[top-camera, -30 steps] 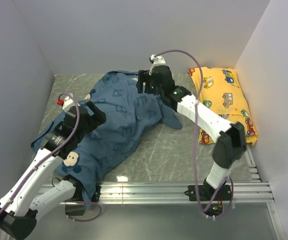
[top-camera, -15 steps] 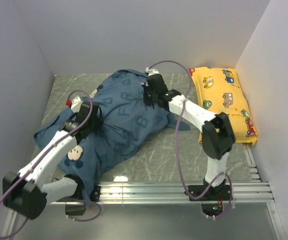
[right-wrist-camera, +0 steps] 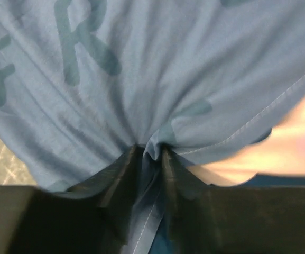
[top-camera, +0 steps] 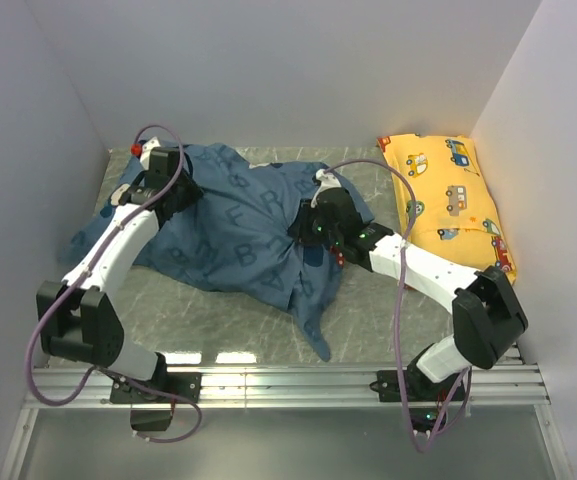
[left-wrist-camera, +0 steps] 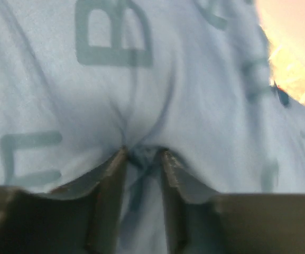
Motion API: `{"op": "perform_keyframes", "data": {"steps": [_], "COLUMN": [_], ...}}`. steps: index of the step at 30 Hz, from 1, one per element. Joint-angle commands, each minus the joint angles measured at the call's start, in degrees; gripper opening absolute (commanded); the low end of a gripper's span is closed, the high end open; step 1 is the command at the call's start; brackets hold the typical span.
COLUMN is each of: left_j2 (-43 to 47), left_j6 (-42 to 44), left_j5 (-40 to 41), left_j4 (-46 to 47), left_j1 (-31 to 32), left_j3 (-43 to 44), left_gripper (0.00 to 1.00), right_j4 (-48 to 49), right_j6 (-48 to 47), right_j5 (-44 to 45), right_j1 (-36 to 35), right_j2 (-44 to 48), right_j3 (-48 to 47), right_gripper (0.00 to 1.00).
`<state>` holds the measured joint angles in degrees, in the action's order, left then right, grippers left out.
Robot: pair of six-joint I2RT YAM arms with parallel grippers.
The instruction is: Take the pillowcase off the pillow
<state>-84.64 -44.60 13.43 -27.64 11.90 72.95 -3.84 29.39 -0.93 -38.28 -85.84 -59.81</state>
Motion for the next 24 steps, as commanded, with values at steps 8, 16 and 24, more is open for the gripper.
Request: {"op": "perform_keyframes", "data": {"steps": [8,16,24], "left_j2": [16.08,9.07,-2.89], "left_j6": [10.93,12.52,15.07], "left_j5": [1.41,15.21,18.91], "left_j4": [0.57,-2.33,-3.65], "left_j1": [10.84,33.35,40.92], "left_j3": [-0.97,3.95,9.67], "left_gripper": [0.86,0.88,0.91], "right_j4": [-1.96,-4.43,3.73], "right_j6": [2.78,4.63,8.23], "right_j5": [2.84,10.78,5.42], "right_j1": [0.14,2.68,2.95], "right_j2": [13.23,27.21,26.7], "right_j3": [0.22,11.11,23.15], "right_gripper": [0.64,0.73,0.7]}}
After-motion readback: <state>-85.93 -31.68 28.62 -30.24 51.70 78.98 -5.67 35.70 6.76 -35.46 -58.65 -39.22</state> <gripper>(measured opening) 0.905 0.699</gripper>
